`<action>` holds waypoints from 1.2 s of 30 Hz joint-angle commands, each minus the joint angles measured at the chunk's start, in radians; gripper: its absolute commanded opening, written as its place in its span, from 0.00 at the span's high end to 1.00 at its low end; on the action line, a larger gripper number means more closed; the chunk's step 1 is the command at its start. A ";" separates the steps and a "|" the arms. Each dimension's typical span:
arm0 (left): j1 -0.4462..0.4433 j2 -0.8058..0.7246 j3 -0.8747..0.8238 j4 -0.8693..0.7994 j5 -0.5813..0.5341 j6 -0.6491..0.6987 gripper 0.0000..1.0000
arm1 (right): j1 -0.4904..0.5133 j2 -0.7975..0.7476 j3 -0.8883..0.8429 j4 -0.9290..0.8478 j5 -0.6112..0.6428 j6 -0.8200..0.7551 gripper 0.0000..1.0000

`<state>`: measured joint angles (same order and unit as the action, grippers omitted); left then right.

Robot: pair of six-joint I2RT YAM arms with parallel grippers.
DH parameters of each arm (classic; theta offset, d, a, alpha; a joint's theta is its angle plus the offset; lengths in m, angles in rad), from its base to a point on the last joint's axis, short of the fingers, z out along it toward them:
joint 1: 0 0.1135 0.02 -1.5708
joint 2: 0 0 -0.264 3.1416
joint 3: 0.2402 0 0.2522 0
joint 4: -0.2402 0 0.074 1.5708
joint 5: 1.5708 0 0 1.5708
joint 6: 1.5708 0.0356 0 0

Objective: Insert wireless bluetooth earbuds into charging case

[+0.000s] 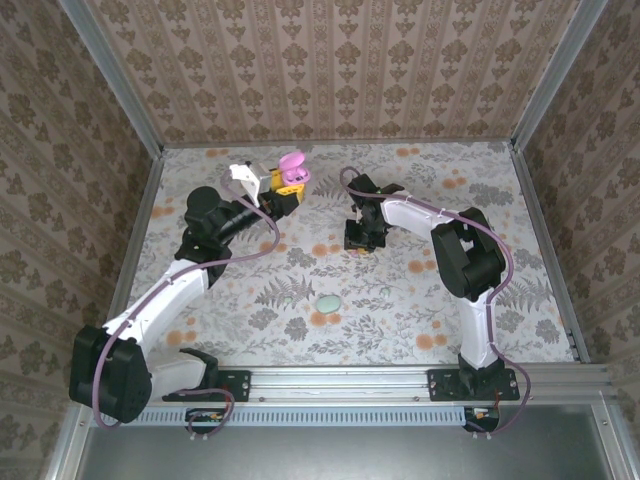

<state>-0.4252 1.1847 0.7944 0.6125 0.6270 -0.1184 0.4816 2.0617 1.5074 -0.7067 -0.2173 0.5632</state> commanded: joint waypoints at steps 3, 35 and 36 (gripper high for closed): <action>-0.005 -0.004 0.039 -0.001 -0.002 0.022 0.68 | 0.005 0.013 0.022 -0.016 -0.029 -0.010 0.74; -0.007 0.071 0.014 -0.028 -0.006 0.043 0.68 | 0.002 -0.175 0.010 -0.051 0.045 -0.011 0.74; -0.008 0.078 0.013 -0.027 -0.006 0.043 0.68 | 0.000 -0.192 0.012 -0.056 0.050 -0.013 0.74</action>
<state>-0.4252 1.2449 0.7944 0.5762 0.6201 -0.0978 0.4820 1.9625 1.5120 -0.7204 -0.2096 0.5591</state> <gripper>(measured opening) 0.350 0.262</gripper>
